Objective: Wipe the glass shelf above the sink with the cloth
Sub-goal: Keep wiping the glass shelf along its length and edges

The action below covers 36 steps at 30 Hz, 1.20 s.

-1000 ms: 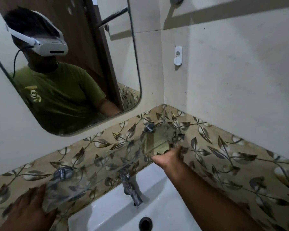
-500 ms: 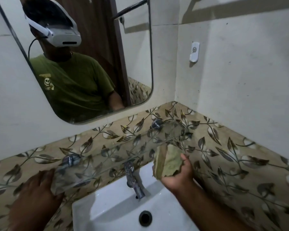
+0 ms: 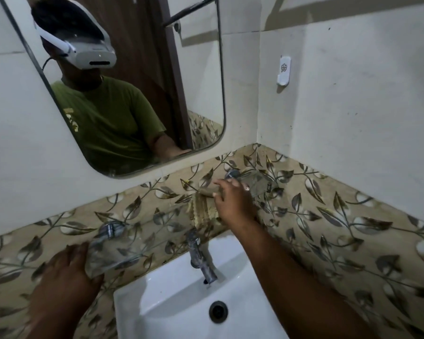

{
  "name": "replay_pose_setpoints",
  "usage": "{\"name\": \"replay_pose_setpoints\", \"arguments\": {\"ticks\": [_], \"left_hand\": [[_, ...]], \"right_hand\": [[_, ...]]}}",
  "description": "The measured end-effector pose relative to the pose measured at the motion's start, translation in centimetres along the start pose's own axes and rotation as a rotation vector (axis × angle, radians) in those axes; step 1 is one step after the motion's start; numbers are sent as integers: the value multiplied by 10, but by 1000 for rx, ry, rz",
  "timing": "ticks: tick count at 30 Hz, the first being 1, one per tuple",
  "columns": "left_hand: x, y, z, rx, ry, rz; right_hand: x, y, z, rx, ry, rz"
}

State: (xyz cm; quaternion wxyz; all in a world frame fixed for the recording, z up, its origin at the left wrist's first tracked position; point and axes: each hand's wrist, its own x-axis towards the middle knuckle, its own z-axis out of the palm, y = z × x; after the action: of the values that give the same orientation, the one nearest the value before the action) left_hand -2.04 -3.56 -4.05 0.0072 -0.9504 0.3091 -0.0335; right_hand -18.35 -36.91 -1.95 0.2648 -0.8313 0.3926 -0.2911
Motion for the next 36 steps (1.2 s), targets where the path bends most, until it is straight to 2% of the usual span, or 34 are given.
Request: {"name": "replay_pose_setpoints", "arguments": {"ticks": [6, 11, 14, 18, 20, 22, 23, 26, 28, 31, 34, 36], "left_hand": [[-2, 1, -2, 23, -47, -27], [-7, 5, -6, 19, 6, -31], [-7, 4, -4, 12, 3, -30], [-8, 3, -2, 33, 4, -11], [-10, 8, -5, 40, 41, 4], [-12, 13, -11, 42, 46, 14], [-13, 13, -12, 45, 29, 18], [-12, 7, -8, 39, -12, 19], [-9, 4, -4, 24, -14, 6], [-7, 5, -2, 54, 14, 21], [-5, 8, -6, 23, 14, -10], [-2, 5, -2, 18, 35, -38]], "right_hand": [[18, 3, -6, -137, -150, -4], [42, -19, -9, 334, -348, 53], [48, -25, -24, 431, -368, -8], [37, -8, -41, 245, -445, -10], [24, -5, -42, 230, -359, -17], [6, -15, -34, 146, -258, -103], [-3, -22, -26, 88, -260, -173], [-25, -35, 17, -259, -400, -325], [-38, -30, 42, -397, -389, -356], [-52, -14, 49, -411, -308, -438], [-50, 12, 37, -435, -307, -562], [-42, 33, 22, -491, -308, -546]]}}
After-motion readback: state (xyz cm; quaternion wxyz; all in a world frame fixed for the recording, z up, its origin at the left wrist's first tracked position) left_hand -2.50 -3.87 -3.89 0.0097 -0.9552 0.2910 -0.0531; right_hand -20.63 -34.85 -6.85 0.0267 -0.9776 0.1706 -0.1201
